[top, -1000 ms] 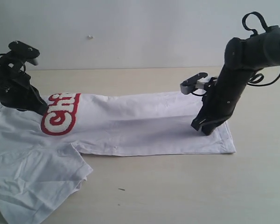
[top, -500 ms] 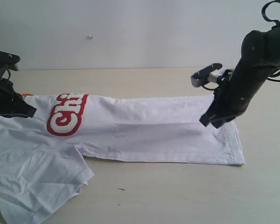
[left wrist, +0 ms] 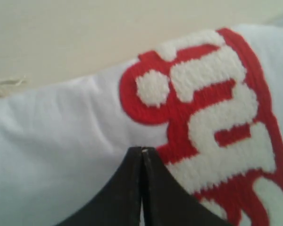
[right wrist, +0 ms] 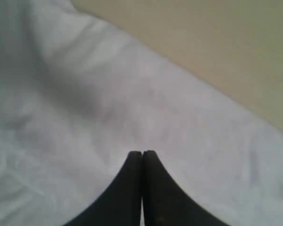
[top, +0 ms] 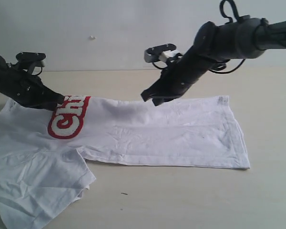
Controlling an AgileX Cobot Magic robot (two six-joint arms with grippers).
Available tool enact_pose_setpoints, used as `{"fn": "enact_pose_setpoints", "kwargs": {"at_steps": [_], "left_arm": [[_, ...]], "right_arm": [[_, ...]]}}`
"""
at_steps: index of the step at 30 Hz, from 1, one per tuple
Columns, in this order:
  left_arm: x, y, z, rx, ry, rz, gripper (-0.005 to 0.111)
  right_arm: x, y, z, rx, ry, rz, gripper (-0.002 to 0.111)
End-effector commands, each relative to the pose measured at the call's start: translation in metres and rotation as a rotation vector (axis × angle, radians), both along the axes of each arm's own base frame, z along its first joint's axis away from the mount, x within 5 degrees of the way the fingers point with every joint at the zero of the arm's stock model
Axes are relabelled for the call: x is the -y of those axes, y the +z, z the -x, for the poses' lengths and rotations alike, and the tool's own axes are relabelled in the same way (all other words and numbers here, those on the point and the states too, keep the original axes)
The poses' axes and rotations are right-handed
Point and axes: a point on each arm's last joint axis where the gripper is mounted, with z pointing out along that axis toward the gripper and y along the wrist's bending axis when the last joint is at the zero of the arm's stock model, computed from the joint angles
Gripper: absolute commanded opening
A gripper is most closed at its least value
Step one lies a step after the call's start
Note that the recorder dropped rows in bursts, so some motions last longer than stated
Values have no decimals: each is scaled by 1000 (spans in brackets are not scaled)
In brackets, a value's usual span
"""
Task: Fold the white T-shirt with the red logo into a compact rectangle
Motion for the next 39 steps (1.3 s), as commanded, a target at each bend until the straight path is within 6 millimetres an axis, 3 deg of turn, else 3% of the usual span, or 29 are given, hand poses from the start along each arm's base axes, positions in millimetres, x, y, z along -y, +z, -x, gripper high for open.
{"fn": "enact_pose_setpoints", "kwargs": {"at_steps": [1, 4, 9, 13, 22, 28, 34, 39], "left_arm": [[1, -14, -13, -22, 24, 19, 0], [-4, -30, -14, -44, 8, -30, 0], [-33, -45, -17, -88, 152, -40, 0], [-54, -47, -17, -97, 197, -37, 0], [-88, -47, -16, -105, 275, -31, 0], [-92, -46, -16, -108, 282, -26, 0], [-89, -22, -14, -83, 256, -22, 0], [-89, -3, -10, -75, 221, -36, 0]], "right_arm": [[-31, -15, -14, -35, 41, -19, 0], [-31, -31, -22, -75, 21, -19, 0], [-7, -57, -29, -119, -48, 126, 0], [12, -65, -33, -120, -99, 224, 0], [55, -63, -40, -130, -186, 248, 0], [67, -45, -41, -113, -172, 247, 0], [69, -17, -40, -80, -174, 245, 0], [86, -22, -38, -136, -216, 245, 0]]}}
